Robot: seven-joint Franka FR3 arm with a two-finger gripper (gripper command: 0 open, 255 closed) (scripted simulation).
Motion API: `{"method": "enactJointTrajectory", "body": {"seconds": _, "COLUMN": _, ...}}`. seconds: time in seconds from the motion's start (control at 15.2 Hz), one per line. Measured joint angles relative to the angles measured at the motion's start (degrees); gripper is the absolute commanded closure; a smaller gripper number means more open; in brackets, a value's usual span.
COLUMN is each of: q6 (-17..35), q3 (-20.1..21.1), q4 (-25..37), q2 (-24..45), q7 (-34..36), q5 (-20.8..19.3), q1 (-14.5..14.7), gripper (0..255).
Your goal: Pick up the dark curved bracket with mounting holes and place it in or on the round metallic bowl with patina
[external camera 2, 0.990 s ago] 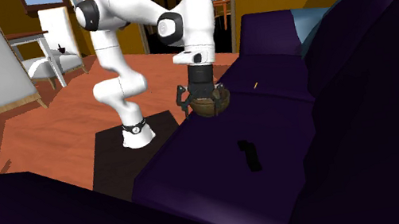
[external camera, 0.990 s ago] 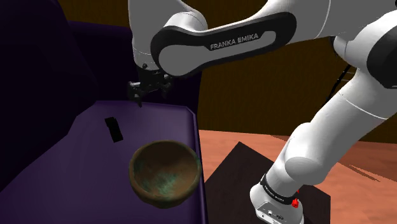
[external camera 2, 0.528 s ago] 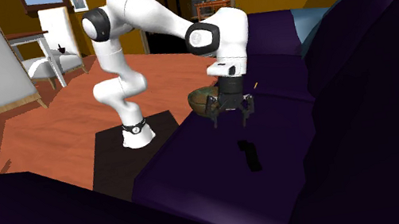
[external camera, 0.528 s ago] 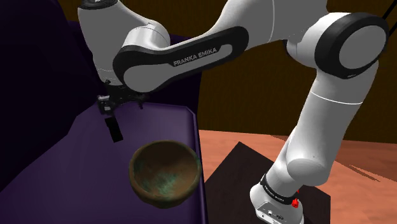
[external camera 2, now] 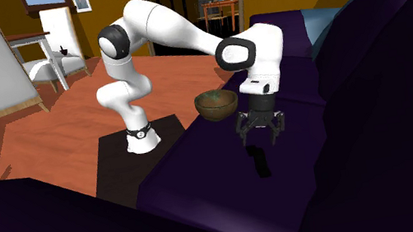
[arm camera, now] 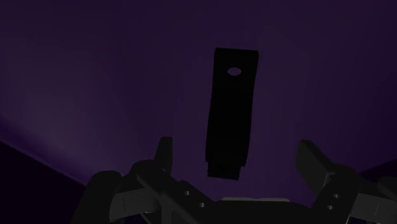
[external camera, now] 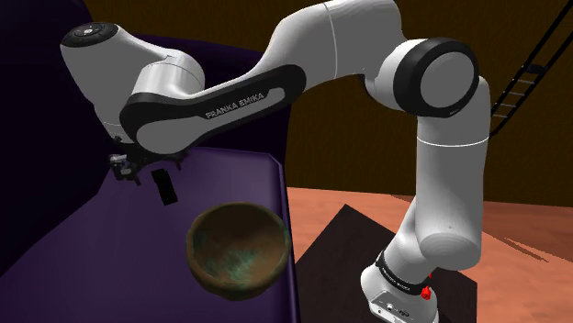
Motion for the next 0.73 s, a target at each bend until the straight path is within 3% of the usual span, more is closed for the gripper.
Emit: {"method": "enactJointTrajectory", "body": {"seconds": 0.73, "q6": 3.10, "q3": -0.75, "q4": -1.63, "q2": 1.69, "q7": 0.91, "q5": -1.31, "q1": -0.25, "gripper": 0}}
